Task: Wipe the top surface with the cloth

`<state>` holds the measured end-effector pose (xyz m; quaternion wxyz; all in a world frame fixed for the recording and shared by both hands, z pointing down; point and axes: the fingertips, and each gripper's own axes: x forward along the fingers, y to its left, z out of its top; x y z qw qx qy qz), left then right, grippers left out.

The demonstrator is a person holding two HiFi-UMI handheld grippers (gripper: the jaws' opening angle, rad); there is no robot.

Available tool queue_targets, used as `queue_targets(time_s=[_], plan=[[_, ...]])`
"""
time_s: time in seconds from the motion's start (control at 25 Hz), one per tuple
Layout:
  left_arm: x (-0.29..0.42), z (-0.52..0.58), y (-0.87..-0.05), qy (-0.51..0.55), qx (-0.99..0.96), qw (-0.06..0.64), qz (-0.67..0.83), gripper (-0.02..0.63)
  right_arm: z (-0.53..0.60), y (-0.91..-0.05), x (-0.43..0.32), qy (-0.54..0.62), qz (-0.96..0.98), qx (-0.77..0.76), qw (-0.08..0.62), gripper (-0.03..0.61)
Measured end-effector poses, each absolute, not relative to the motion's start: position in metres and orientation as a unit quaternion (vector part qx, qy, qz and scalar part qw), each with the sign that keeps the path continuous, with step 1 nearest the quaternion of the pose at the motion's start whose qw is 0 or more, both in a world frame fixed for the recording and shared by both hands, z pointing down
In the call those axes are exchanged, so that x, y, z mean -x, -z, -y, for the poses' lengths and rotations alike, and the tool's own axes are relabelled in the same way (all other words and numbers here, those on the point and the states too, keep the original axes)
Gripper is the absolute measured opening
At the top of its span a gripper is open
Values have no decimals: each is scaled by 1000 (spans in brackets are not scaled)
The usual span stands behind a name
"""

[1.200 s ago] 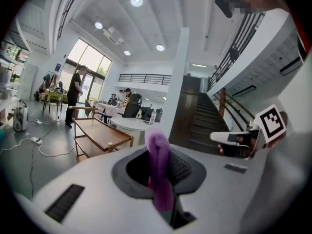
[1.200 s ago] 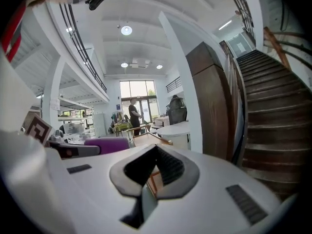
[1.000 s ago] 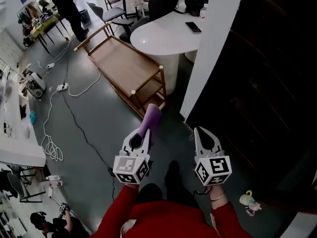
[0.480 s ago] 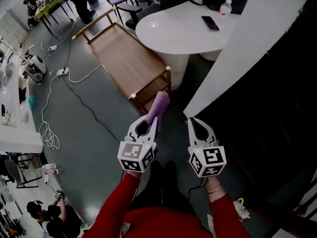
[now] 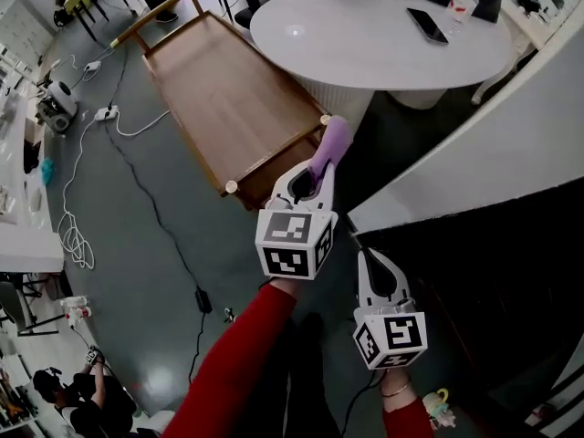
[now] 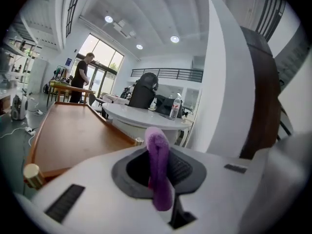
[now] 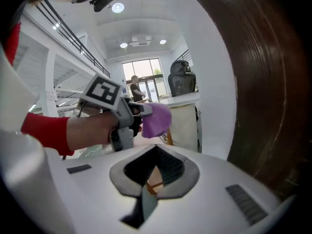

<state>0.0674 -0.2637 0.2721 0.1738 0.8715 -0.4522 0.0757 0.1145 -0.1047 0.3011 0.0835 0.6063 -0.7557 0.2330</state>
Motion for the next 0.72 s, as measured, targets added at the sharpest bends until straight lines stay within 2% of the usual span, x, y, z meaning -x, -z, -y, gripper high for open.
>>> queue_targets(time_s=[0.44, 0.72], plan=[[-45, 300, -312, -67, -824, 186, 532, 51, 126, -328, -116, -240, 758, -603, 60, 11], [69, 243, -335, -37, -742, 226, 630, 51, 132, -338, -101, -253, 761, -593, 67, 11]])
